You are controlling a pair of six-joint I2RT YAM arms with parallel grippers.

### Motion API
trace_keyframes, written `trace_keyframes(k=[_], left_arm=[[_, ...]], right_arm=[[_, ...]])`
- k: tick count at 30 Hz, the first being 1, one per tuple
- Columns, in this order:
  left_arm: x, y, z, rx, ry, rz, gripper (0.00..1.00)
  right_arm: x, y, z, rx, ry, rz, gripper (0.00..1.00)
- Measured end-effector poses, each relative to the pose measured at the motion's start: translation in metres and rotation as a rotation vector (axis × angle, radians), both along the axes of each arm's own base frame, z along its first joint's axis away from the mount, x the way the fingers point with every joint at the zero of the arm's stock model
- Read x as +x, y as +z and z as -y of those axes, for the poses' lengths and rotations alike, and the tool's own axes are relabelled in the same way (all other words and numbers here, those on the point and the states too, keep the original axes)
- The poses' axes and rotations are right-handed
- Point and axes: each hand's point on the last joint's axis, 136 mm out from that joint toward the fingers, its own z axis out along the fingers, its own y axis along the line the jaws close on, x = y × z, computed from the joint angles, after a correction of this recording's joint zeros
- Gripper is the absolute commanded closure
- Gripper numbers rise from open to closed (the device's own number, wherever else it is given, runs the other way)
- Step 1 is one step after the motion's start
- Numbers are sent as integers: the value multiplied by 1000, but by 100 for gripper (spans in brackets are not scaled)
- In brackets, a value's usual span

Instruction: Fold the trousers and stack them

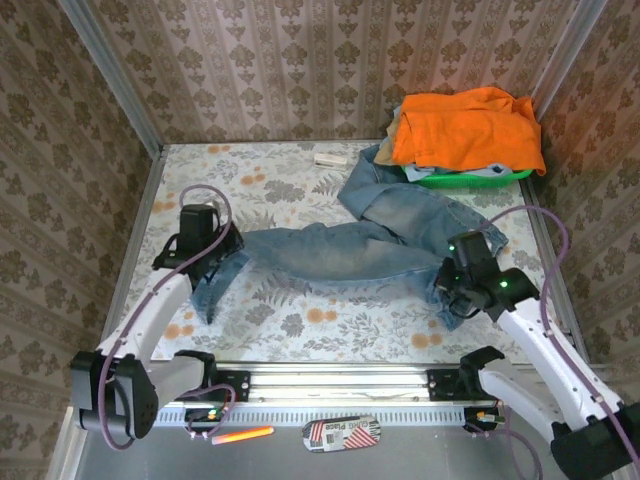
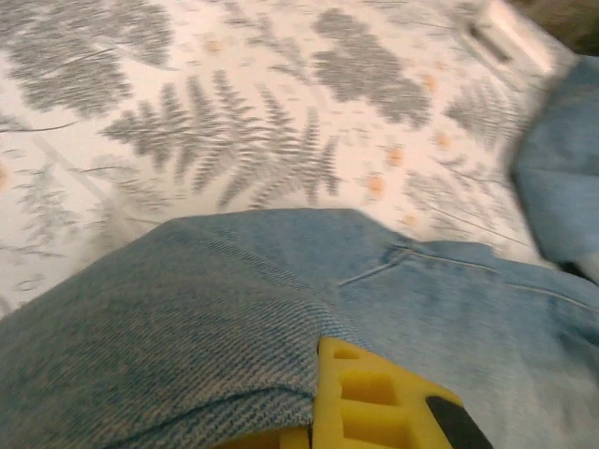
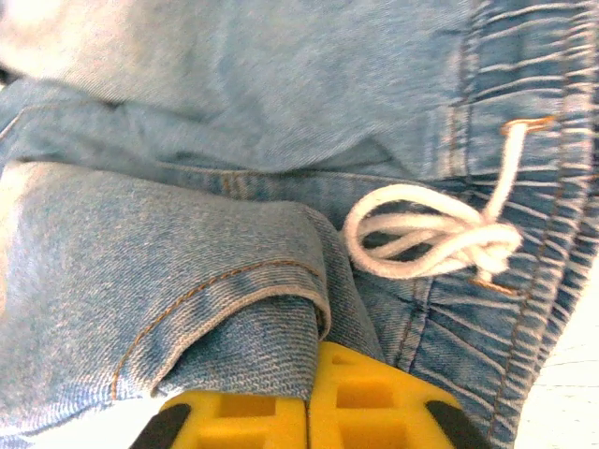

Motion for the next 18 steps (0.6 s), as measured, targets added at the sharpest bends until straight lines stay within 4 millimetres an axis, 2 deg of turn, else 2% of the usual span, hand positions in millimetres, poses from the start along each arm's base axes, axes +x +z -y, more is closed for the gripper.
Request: trace_keyframes(k=[3,5,8,10,12,14,18], left_arm=[[-11,2,18,0,-61,-3,100],[-18,0,25,1,-87,-17,100],[-29,-1,40,-11,-129,-26,100],[-41,-3,62,-29,-186,-35,100],[-62,-9,90,-43,-269,-56,100],[-88,-16,116,-42,-348,-80,100],[-133,-25,153,-59,-465,-124,98]], right_arm=[[0,0,12,24,-56,10,52],[2,-3,4,53,-27,-5,49],[9,-1,-20,69,73,-26,44],[16,9,-47,75,176,-12,43],[25,20,-71,89,251,18,42],[37,29,-87,103,285,50,41],[54,36,-96,95,309,76,35]])
